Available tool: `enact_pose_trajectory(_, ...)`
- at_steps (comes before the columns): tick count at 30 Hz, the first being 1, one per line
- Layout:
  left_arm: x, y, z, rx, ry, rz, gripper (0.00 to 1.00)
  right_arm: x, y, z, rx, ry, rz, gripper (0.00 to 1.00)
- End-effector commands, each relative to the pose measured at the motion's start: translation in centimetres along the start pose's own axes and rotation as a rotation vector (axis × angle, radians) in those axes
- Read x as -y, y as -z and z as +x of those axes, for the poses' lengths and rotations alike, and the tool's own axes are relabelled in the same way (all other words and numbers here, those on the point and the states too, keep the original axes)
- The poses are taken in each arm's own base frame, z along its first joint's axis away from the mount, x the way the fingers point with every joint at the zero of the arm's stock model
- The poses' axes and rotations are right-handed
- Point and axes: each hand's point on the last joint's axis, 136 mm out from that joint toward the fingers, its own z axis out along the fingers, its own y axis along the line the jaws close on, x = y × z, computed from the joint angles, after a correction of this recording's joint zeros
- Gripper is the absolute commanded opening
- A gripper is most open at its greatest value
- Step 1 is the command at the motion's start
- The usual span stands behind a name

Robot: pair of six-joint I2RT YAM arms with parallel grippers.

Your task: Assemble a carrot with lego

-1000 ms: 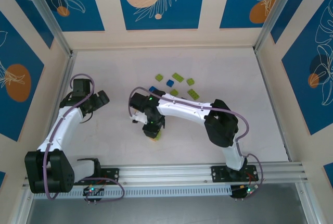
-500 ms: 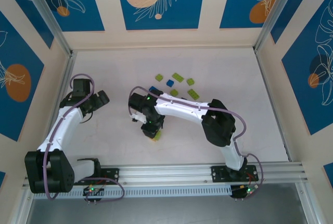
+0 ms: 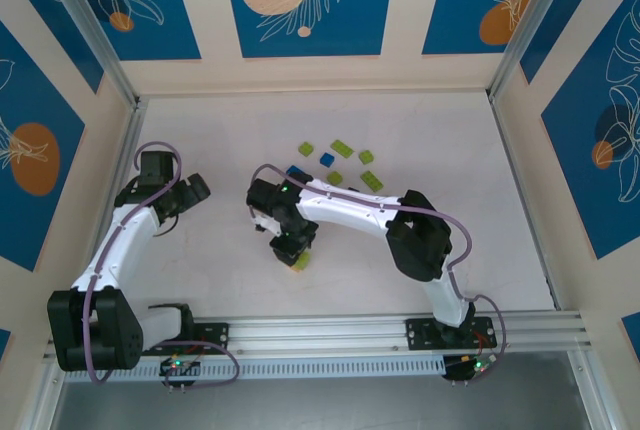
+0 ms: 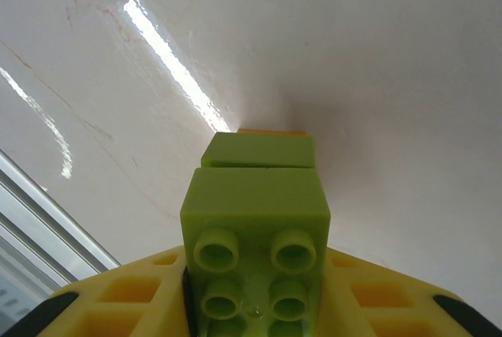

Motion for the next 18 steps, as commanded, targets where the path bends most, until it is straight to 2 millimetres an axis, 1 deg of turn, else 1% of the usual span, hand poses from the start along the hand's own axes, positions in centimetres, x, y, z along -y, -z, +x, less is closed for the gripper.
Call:
enact_pose_trajectory(1, -0.3, -0.1, -0.1, 0.001, 0.01, 0.006, 0.98, 0.0, -3.4, 1.6, -0.111, -0.053, 0.001, 0.38)
enact_pose_trajectory(11, -0.3, -0.1, -0.1, 0.004, 0.009, 0.004, 0.98, 0.5, -4.9, 2.6, -0.167, -0.041, 0.058, 0.38)
enact_pose_trajectory(18, -0.4, -0.2, -0.1, 0.005, 0.009, 0.0, 0.98, 0.8, -5.4, 3.2, -0.196, -0.038, 0.092, 0.38)
